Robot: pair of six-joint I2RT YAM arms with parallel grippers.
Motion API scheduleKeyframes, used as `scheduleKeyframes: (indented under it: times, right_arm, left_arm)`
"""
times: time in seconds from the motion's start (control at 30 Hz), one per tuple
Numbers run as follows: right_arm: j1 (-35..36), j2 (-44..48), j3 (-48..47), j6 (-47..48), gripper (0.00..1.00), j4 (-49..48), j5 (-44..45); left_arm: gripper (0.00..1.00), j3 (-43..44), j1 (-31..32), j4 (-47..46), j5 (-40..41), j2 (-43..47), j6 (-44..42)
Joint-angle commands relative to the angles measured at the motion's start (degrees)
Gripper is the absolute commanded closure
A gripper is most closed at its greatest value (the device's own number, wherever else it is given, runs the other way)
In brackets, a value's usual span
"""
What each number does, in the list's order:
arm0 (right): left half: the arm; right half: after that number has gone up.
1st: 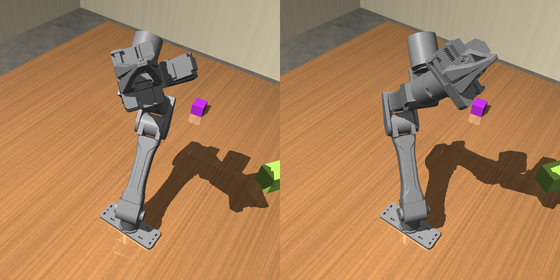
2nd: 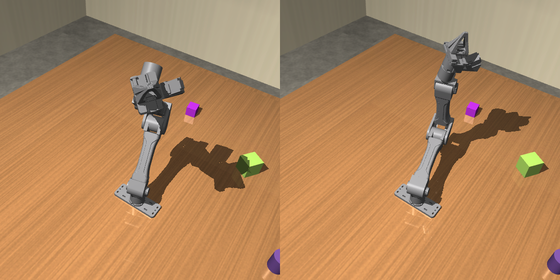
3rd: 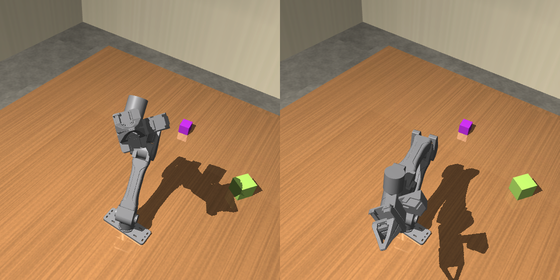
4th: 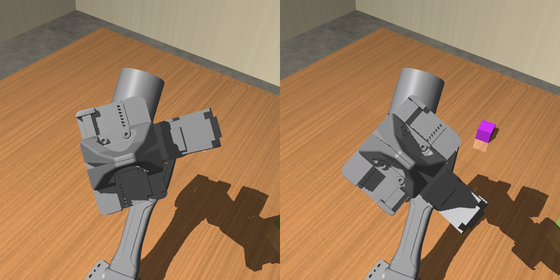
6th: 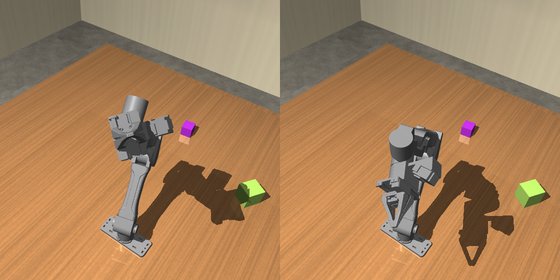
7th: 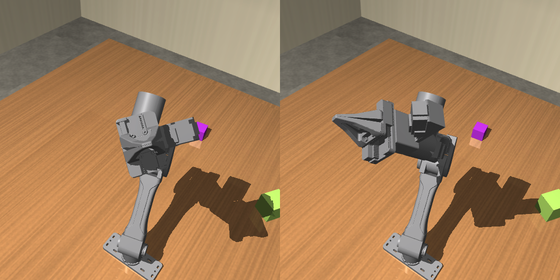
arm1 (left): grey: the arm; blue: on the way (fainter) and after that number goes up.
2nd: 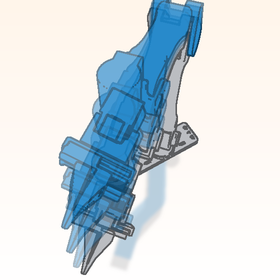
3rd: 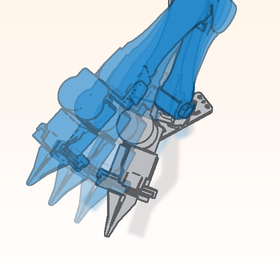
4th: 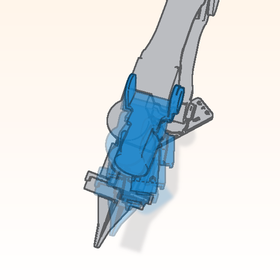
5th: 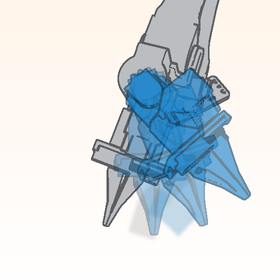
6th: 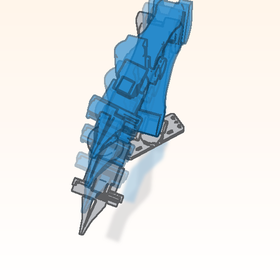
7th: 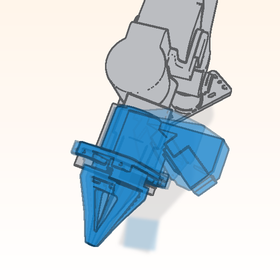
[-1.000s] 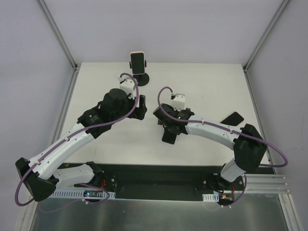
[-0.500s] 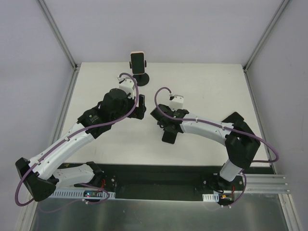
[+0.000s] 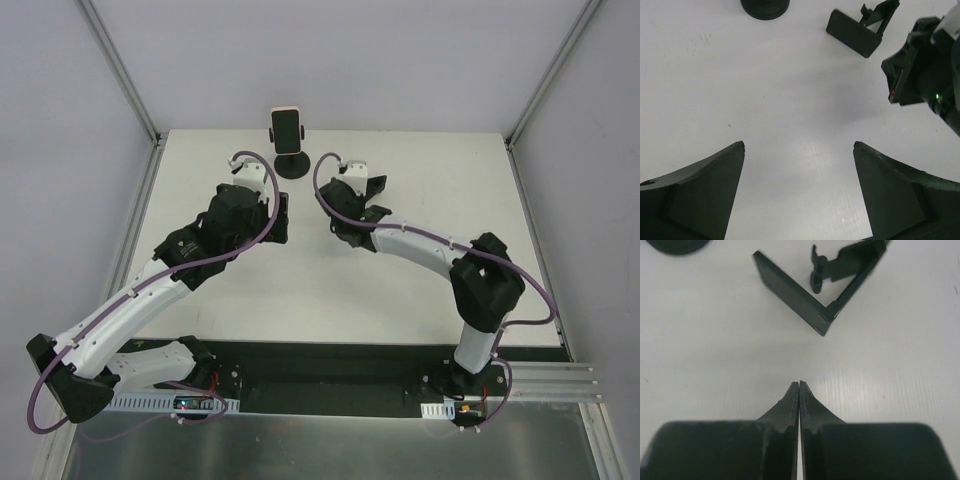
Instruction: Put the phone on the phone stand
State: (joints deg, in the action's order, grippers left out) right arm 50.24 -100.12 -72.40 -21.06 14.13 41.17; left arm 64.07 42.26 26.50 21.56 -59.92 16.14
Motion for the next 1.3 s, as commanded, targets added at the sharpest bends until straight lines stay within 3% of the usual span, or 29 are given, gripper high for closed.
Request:
scheduleKeyframes:
  times: [0.0, 0.13, 0.23, 0.27, 0.33, 0.37, 0.43, 0.47, 0.5, 0.53, 0.67, 0.77, 0.9, 1.27]
  right_arm:
    - [-6.54, -5.69, -11.15, 15.77, 1.0, -12.11, -8.35]
    - [-8.31, -5.1, -9.17, 20.44, 0.99, -17.38, -15.58]
    - [-12.08, -2.81, -6.98, 12.56, 0.96, -14.58, -19.09]
    - [-14.44, -2.54, -6.88, 9.92, 0.77, -14.4, -20.24]
    - [-16.74, -3.5, -9.4, 1.49, 0.6, -7.91, -21.13]
    - [-18.58, -4.03, -10.38, -1.93, 0.44, -5.89, -21.39]
    - [-20.7, -6.04, -11.09, -13.52, 0.29, -4.2, -25.42]
    - [-22.36, -6.84, -10.92, -17.31, 0.17, -4.37, -27.09]
    - [-22.9, -7.54, -10.4, -21.26, 0.14, -6.03, -29.72]
    - [-23.25, -9.03, -10.04, -29.4, 0.13, -6.74, -30.44]
    - [-23.17, -12.81, -9.6, -40.26, 0.06, -12.46, -25.27]
    - [-23.34, -17.03, -11.26, -47.55, 0.07, -15.71, -23.86]
    - [-23.17, -21.08, -14.16, -55.83, 0.26, -12.65, -20.44]
    - [-24.13, -25.74, -16.45, -63.14, 0.31, -11.67, -19.11]
  left_arm:
    - [0.11, 2.2, -0.86, 0.48, 5.15, 1.47, 0.91]
    - [0.09, 1.93, -1.13, 0.39, 5.59, 1.48, 0.82]
    - [0.08, 2.11, -1.57, 0.48, 3.76, 0.86, 0.91]
    - [0.08, 2.2, -1.74, 0.31, 3.05, 0.68, 1.08]
    - [0.08, 2.2, -2.0, 0.22, 1.56, 0.07, 1.43]
    - [0.08, 2.2, -2.27, 0.22, 0.42, -0.02, 1.44]
    - [0.08, 2.2, -2.53, 0.04, -0.73, -0.28, 1.79]
    - [0.08, 2.2, -3.14, 0.04, -1.6, -0.37, 1.96]
    - [0.08, 2.11, -3.41, -0.13, -1.96, -0.29, 2.14]
    - [0.08, 2.02, -3.67, -0.13, -2.14, -0.28, 2.31]
    - [0.08, 1.49, -4.29, -0.57, -1.44, -0.37, 2.14]
    - [0.08, 1.14, -4.2, -0.92, -0.91, -0.28, 1.79]
    - [0.08, 1.14, -4.29, -1.1, -1.17, -0.37, 1.7]
    - [0.09, 1.32, -4.2, -1.1, -1.96, -0.37, 1.61]
